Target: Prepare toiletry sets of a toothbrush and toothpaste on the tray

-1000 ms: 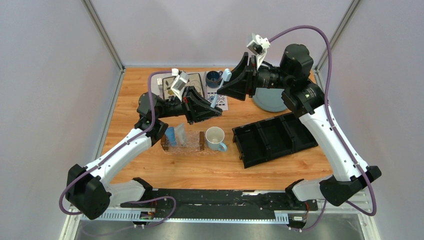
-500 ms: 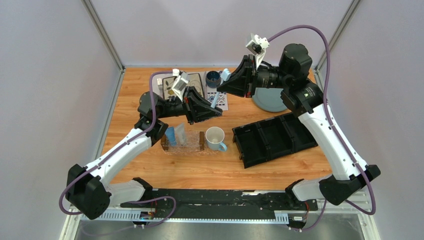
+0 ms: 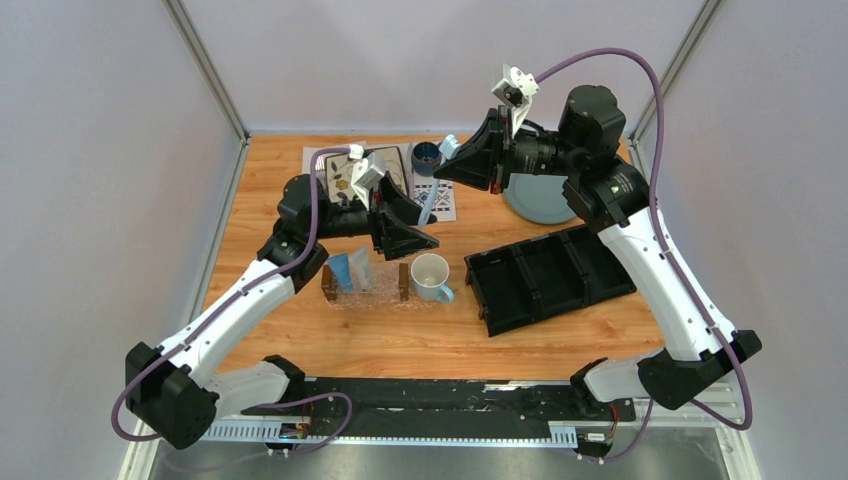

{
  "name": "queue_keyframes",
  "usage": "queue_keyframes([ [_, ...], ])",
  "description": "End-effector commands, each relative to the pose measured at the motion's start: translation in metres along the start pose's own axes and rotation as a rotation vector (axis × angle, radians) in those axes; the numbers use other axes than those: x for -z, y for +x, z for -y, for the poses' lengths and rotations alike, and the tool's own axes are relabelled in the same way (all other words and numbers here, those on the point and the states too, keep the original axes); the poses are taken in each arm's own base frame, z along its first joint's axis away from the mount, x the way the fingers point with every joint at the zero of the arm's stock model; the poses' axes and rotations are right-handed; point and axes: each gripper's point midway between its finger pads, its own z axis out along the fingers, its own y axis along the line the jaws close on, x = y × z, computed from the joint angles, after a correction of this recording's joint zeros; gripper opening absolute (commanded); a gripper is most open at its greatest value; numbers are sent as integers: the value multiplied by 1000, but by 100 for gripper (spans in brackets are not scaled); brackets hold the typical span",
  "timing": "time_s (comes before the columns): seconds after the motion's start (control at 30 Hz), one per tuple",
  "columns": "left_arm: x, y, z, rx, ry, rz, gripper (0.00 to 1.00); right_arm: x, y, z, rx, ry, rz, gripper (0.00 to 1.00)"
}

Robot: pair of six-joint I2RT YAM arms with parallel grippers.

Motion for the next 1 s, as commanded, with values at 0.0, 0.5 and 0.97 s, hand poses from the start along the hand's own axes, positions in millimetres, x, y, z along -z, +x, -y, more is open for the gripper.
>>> queue_keyframes([
  [0.0,19,-27,4,-114,-58,22,72,3,-6,1,55,35,3,0],
  [0.5,95,-52,-28,-222,-405,-19,73,-8,52,35,15,128,-96,0],
  [0.97,159,-77,-61,-301,-782,30,73,-46,122,46,27,104,-157,0],
])
